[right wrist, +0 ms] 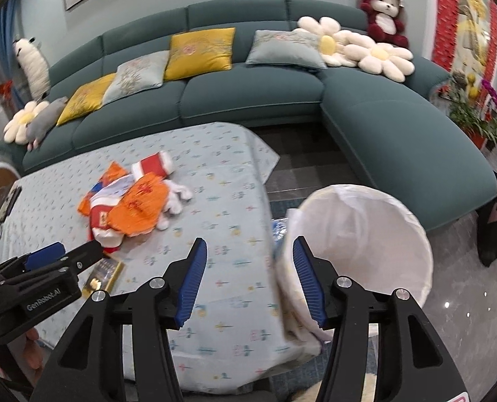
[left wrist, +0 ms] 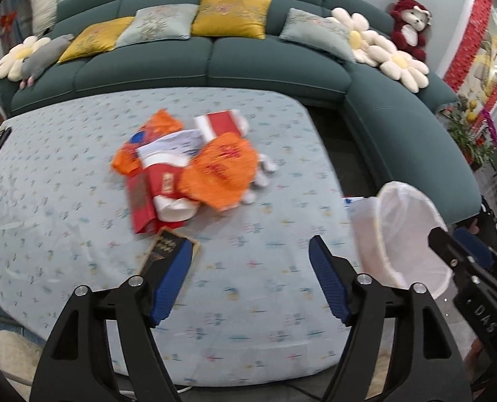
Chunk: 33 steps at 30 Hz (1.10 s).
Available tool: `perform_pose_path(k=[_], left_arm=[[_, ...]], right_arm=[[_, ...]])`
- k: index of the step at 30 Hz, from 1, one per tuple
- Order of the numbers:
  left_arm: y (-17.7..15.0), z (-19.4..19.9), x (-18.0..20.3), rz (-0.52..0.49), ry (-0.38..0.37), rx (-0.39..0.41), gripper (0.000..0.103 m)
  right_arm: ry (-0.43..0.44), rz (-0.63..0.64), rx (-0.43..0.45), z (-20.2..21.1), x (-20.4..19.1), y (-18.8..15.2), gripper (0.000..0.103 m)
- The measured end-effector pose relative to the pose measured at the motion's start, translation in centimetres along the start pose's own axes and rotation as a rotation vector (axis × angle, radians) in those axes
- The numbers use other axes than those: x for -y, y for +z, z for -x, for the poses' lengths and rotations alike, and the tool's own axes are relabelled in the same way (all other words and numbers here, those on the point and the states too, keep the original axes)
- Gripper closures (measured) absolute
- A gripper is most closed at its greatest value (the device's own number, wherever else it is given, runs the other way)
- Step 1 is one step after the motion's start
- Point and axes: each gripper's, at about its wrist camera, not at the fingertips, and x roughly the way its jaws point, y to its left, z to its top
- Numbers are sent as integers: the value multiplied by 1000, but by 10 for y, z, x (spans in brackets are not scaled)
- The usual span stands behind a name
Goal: Collect trash
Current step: 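Return both tools to the table and reach the left gripper to the gold box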
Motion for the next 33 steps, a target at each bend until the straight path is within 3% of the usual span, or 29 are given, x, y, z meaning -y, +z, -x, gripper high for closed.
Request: perform_pose_path(k=[11,21,33], left_arm=[[-19,-23,-61,59,64,-47,23],[-39,-73,-86,-35,85,-158,23],[-44,-109,-93,-86,88,-223,26]], right_arm=[[53,65,-66,-29,-56,-9,51],[69,106,-136,-64,-90,-15,51],[73,140,-192,-96,-115,-19,50]])
